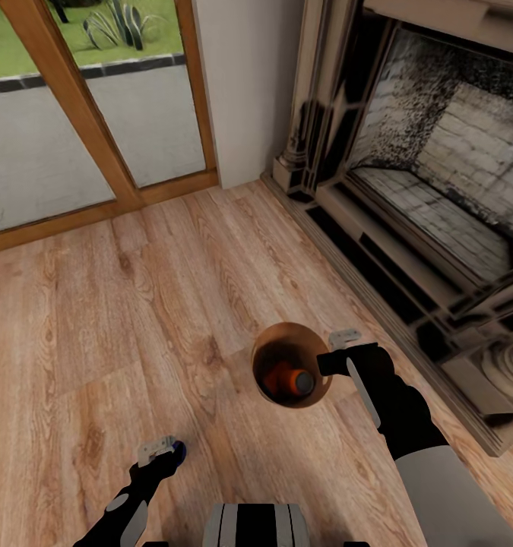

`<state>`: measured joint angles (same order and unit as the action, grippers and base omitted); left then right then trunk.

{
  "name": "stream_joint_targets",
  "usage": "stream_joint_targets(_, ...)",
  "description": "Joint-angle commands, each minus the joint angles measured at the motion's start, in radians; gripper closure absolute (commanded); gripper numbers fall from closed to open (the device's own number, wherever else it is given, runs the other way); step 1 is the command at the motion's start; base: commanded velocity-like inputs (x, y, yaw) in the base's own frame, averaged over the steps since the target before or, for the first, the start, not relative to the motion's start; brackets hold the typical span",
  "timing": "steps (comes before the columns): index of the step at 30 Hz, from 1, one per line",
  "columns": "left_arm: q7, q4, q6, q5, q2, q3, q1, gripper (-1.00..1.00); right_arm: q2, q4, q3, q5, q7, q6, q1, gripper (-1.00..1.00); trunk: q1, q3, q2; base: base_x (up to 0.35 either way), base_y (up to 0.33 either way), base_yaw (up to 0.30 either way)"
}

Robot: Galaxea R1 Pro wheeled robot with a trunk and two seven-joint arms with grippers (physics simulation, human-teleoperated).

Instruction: Put the three can of soda from the living room inside the tash can in the kitchen.

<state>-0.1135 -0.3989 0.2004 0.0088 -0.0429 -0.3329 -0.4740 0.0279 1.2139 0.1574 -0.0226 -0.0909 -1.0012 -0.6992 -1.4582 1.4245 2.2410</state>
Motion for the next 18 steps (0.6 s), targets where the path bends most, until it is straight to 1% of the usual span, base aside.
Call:
stream_joint_targets(1,0.000,0.000,0.000,0.000,0.000,0.000,0.000,-1.00,0.000,0.001,-0.001,0.024,-0.013,0.000,0.000,1.00,0.000,0.000,0.000,0.000,0.000,0.000)
stream_joint_targets(6,0.000,0.000,0.000,0.000,0.000,0.000,0.000,-1.00,0.000,0.011,0.000,0.024,-0.012,0.000,0.000,1.00,0.000,0.000,0.000,0.000,0.000,0.000)
stream_joint_targets(8,0.000,0.000,0.000,0.000,0.000,0.000,0.000,-1.00,0.000,0.041,0.001,0.024,-0.012,0.000,0.000,1.00,0.000,0.000,0.000,0.000,0.000,0.000)
stream_joint_targets(10,0.000,0.000,0.000,0.000,0.000,0.000,0.000,-1.00,0.000,0.094,0.001,0.023,-0.013,-0.001,0.000,1.00,0.000,0.000,0.000,0.000,0.000,0.000)
stream_joint_targets(12,0.000,0.000,0.000,0.000,0.000,0.000,0.000,-1.00,0.000,0.119,0.001,0.022,-0.013,-0.002,0.000,1.00,0.000,0.000,0.000,0.000,0.000,0.000)
stream_joint_targets(18,0.000,0.000,-0.001,-0.001,0.000,0.000,0.000,-1.00,0.000,0.141,0.001,0.024,-0.013,-0.002,0.000,1.00,0.000,0.000,0.000,0.000,0.000,0.000)
